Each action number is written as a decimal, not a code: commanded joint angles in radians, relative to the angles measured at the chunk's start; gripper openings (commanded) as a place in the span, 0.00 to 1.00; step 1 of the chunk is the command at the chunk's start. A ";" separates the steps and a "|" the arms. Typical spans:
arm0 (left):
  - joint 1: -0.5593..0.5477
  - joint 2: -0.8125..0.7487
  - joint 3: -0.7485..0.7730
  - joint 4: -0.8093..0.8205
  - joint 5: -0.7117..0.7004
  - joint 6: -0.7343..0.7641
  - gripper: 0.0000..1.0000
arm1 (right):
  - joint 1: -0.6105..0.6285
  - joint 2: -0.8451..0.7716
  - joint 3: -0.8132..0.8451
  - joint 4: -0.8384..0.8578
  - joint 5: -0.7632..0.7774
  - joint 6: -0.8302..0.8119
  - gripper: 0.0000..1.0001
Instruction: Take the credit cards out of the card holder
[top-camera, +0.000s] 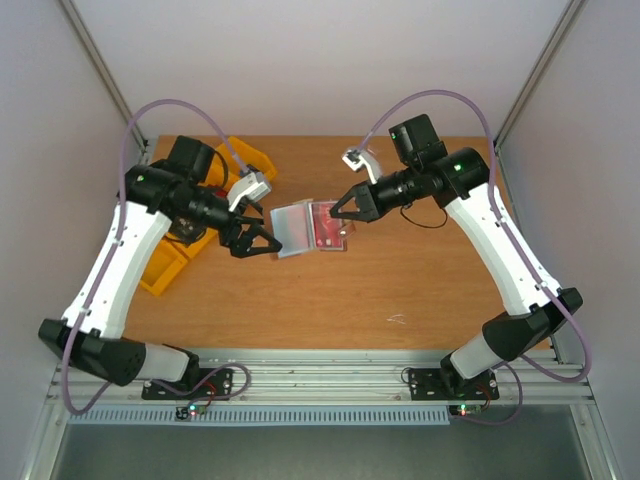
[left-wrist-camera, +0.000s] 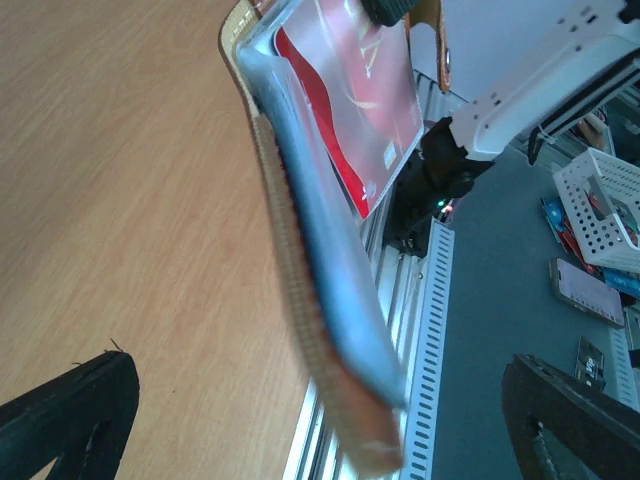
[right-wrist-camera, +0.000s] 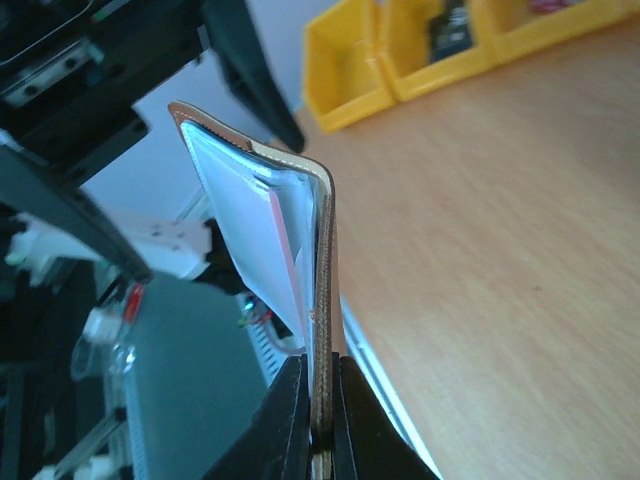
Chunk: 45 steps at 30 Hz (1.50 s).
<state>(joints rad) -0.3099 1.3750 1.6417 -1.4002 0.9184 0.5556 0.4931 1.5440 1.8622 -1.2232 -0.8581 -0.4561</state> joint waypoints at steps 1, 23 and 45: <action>-0.002 -0.053 0.019 -0.076 0.052 0.094 0.99 | 0.017 -0.027 0.061 -0.043 -0.110 -0.056 0.01; -0.007 -0.118 -0.071 0.295 0.186 -0.300 0.00 | 0.076 -0.026 0.012 0.186 -0.282 -0.044 0.01; -0.008 -0.228 -0.198 0.367 -0.048 -0.500 0.00 | 0.243 -0.066 -0.157 0.450 0.400 0.190 0.98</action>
<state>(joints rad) -0.3157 1.1641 1.4376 -1.0912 0.8387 0.0742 0.7193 1.4792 1.7191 -0.8997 -0.5652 -0.3321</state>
